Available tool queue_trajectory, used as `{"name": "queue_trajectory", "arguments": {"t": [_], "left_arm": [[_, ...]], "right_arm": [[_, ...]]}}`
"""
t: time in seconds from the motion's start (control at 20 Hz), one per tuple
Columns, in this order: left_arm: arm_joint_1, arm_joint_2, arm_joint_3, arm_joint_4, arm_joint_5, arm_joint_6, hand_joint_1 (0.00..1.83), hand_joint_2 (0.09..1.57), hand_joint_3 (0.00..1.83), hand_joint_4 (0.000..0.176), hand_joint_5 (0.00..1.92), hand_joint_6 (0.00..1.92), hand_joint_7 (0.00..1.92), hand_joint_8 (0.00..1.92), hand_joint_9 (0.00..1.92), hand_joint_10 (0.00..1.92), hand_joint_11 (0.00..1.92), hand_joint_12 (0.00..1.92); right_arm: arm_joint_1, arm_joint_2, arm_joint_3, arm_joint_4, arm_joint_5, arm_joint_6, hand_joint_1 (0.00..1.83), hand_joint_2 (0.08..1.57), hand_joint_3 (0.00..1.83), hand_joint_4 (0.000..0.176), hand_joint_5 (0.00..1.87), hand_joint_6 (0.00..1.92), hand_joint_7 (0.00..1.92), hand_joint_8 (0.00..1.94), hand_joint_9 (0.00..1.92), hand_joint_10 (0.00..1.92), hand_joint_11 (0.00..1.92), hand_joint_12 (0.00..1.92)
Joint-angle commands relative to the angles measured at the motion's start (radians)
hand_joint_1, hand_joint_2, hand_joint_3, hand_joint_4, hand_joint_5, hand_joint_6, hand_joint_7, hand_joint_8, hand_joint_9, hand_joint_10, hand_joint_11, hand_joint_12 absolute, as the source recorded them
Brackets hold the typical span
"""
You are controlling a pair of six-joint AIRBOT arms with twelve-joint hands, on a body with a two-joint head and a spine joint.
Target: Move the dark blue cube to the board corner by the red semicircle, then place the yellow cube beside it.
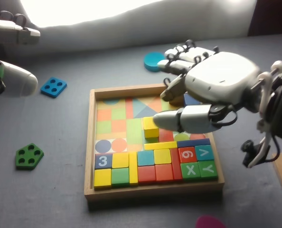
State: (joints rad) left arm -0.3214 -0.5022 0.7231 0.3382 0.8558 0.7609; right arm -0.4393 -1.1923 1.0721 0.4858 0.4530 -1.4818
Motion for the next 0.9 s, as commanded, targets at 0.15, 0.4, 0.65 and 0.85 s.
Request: {"name": "queue_trajectory", "arguments": {"t": [0.15, 0.4, 0.65, 0.85], "left_arm": [[-0.007, -0.002, 0.001, 0.023, -0.090, -0.003, 0.12, 1.28, 0.00, 0.009, 0.03, 0.00, 0.03, 0.00, 0.00, 0.00, 0.00, 0.19], [-0.027, -0.006, -0.004, 0.028, -0.080, 0.000, 0.13, 1.28, 0.00, 0.005, 0.01, 0.00, 0.02, 0.00, 0.00, 0.00, 0.00, 0.11], [-0.045, -0.011, -0.002, 0.028, -0.048, 0.027, 0.14, 1.28, 0.00, 0.005, 0.04, 0.00, 0.04, 0.00, 0.00, 0.00, 0.00, 0.10], [-0.045, -0.011, -0.005, 0.028, -0.046, 0.030, 0.16, 1.29, 0.00, 0.000, 0.06, 0.00, 0.06, 0.00, 0.02, 0.00, 0.00, 0.25]], "right_arm": [[-0.002, -0.027, -0.012, -0.020, 0.082, 0.004, 0.00, 1.14, 0.01, 0.000, 0.75, 0.00, 0.14, 0.00, 0.00, 0.00, 0.00, 0.00], [-0.006, -0.055, -0.012, -0.020, 0.088, 0.002, 0.00, 1.15, 0.01, 0.000, 0.73, 0.00, 0.14, 0.00, 0.00, 0.00, 0.00, 0.00], [-0.008, -0.071, 0.002, -0.020, 0.089, 0.002, 0.00, 1.15, 0.01, 0.000, 0.73, 0.00, 0.15, 0.01, 0.00, 0.00, 0.00, 0.00], [-0.016, -0.074, 0.017, -0.014, 0.081, 0.017, 0.00, 1.15, 0.01, 0.000, 0.71, 0.00, 0.13, 0.00, 0.00, 0.00, 0.00, 0.00]]}}
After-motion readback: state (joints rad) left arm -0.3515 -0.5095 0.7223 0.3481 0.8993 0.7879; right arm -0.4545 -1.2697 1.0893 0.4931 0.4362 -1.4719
